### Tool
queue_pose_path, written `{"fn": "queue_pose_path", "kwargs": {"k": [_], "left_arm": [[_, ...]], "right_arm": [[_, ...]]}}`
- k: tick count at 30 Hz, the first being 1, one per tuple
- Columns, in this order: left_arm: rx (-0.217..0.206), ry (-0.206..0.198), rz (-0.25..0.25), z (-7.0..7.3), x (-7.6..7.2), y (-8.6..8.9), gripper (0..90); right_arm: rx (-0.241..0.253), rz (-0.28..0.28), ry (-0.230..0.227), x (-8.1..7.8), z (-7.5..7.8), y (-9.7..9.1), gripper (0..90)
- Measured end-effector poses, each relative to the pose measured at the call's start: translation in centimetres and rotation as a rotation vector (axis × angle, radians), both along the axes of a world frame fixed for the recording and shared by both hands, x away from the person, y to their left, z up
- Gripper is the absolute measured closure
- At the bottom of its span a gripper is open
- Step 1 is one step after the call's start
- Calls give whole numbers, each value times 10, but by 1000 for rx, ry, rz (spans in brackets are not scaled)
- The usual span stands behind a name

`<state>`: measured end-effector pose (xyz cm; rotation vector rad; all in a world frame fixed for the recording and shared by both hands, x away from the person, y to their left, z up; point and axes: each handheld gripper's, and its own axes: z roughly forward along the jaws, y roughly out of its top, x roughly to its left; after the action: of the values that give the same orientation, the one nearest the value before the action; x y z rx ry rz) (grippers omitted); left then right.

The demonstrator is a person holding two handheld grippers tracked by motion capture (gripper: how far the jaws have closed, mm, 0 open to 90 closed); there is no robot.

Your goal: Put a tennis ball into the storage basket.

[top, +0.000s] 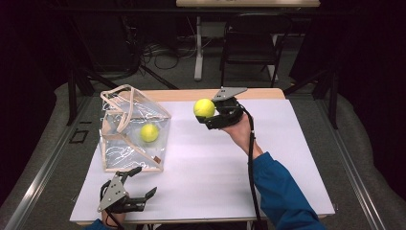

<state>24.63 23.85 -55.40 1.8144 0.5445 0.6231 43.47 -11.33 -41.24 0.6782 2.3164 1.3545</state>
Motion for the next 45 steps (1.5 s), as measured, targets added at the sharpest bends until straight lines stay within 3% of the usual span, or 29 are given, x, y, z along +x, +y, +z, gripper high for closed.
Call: {"fn": "queue_pose_path", "kwargs": {"k": [45], "left_arm": [[-6,-3,1,0,0,1,160]], "right_arm": [[-4,51,-18,13,20,30,264]]}}
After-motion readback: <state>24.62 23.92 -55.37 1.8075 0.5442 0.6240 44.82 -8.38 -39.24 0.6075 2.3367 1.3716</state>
